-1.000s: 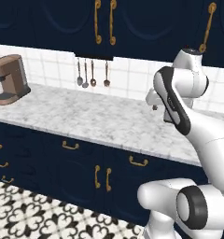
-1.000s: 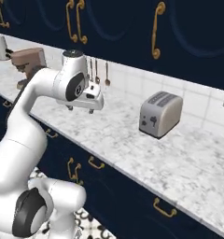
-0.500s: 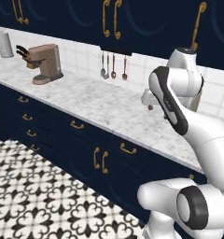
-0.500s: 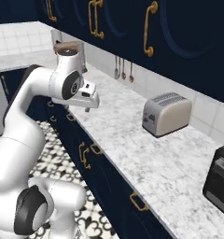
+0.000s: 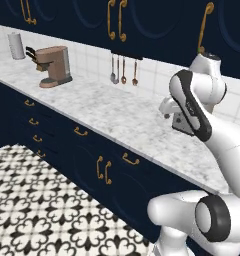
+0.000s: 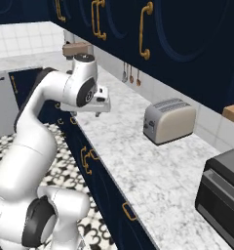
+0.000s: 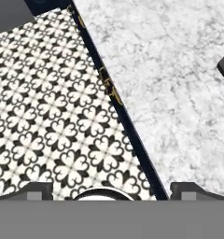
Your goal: Take a straw from the drawer in front and place it inside the glass cup on the dining counter.
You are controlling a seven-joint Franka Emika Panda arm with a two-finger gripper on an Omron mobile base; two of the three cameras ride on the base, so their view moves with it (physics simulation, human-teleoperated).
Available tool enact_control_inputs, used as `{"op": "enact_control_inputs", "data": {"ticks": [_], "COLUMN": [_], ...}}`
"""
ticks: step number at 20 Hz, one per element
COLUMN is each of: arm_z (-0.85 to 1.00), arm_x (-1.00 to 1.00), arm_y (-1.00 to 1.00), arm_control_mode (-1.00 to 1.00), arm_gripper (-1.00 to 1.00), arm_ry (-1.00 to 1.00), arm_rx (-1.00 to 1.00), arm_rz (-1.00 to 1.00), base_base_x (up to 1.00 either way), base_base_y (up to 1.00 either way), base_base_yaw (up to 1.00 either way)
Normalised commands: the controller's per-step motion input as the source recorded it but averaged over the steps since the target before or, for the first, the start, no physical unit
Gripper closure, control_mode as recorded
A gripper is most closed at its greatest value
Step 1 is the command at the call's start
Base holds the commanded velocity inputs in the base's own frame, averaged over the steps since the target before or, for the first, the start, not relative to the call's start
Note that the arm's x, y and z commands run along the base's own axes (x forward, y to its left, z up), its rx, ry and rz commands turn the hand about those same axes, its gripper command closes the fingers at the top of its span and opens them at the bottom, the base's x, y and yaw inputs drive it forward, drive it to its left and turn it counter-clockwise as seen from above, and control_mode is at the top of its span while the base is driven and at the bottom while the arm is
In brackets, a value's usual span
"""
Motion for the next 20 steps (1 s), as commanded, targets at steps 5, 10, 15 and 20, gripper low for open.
{"op": "enact_control_inputs", "data": {"ticks": [5,10,15,20], "arm_z": [-0.17,-0.43,-0.46,-0.52], "arm_x": [-0.3,-0.05,0.0,0.0], "arm_y": [0.75,0.81,0.64,0.81], "arm_control_mode": [-1.0,-1.0,-1.0,-1.0], "arm_gripper": [-1.0,-1.0,-1.0,-1.0], "arm_ry": [-0.35,-0.34,-0.18,-0.09], "arm_rx": [-0.26,-0.41,-0.33,-0.35], "arm_rz": [0.12,0.0,0.0,0.0], "base_base_x": [0.0,0.0,0.0,0.0], "base_base_y": [0.0,0.0,0.0,0.0], "base_base_yaw": [0.0,0.0,0.0,0.0]}}
